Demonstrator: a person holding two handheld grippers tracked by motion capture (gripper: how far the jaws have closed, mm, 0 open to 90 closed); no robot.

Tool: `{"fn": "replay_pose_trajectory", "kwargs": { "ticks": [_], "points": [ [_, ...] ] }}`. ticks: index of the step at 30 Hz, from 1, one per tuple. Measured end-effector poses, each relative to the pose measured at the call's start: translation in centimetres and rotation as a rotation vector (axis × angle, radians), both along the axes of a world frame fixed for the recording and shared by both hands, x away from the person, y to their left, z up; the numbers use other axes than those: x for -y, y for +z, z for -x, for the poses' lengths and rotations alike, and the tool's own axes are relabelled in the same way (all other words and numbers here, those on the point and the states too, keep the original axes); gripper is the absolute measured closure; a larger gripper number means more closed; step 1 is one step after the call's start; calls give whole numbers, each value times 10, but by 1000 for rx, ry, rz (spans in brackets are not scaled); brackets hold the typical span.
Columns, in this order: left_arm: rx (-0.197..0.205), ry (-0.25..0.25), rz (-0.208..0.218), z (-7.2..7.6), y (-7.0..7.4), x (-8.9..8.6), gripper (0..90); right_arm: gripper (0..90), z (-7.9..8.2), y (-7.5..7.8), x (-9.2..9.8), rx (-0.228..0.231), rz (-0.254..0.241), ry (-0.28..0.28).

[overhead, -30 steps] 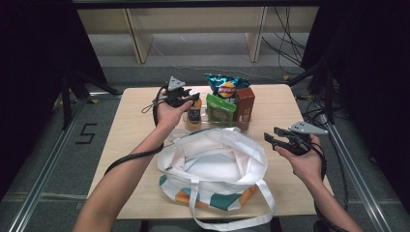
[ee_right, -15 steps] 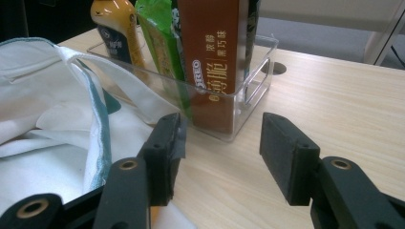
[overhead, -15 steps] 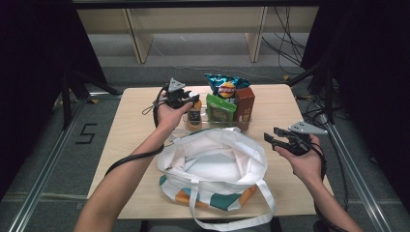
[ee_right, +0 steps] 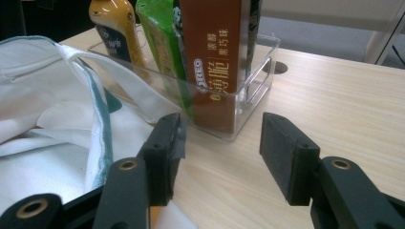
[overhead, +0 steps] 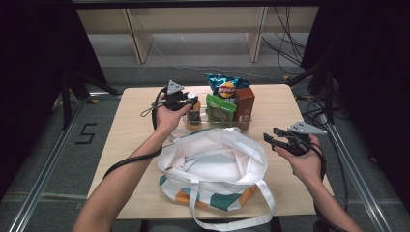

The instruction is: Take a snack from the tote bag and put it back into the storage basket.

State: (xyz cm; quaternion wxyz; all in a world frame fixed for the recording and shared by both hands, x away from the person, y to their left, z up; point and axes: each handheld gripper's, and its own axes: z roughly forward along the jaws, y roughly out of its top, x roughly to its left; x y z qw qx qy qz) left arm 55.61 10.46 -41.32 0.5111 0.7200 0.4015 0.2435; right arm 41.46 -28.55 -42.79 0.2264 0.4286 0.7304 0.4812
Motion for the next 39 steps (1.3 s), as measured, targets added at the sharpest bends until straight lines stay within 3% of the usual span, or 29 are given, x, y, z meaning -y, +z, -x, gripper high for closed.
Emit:
{"fn": "replay_pose_trajectory", "kwargs": {
  "ticks": [2,3,13,16,26,30,31,37,39],
  "points": [
    [0,-1,2,0,-1,1,501,500,0,0,0,5,4,0],
    [2,-4,5,1,-1,1,486,500,2,0,-1,-15,-3,-8],
    [25,-1,3,13,9,1,288,499,1,0,0,-4,-7,-4],
    [31,-7,8,22,13,-2,281,498,2,0,-1,-11,-26,-9],
    [54,-21,11,57,22,-17,265,498,3,2,0,-24,-13,-15],
    [58,-24,21,69,24,-21,264,498,1,0,-1,4,-14,-8],
    [60,-23,20,71,24,-22,265,498,2,1,-2,-11,-29,-15],
    [71,-34,32,87,24,-30,267,498,1,0,-1,6,-16,-7],
    [71,-33,34,92,23,-33,268,498,3,1,-1,-16,-20,-13]
  ]
}}
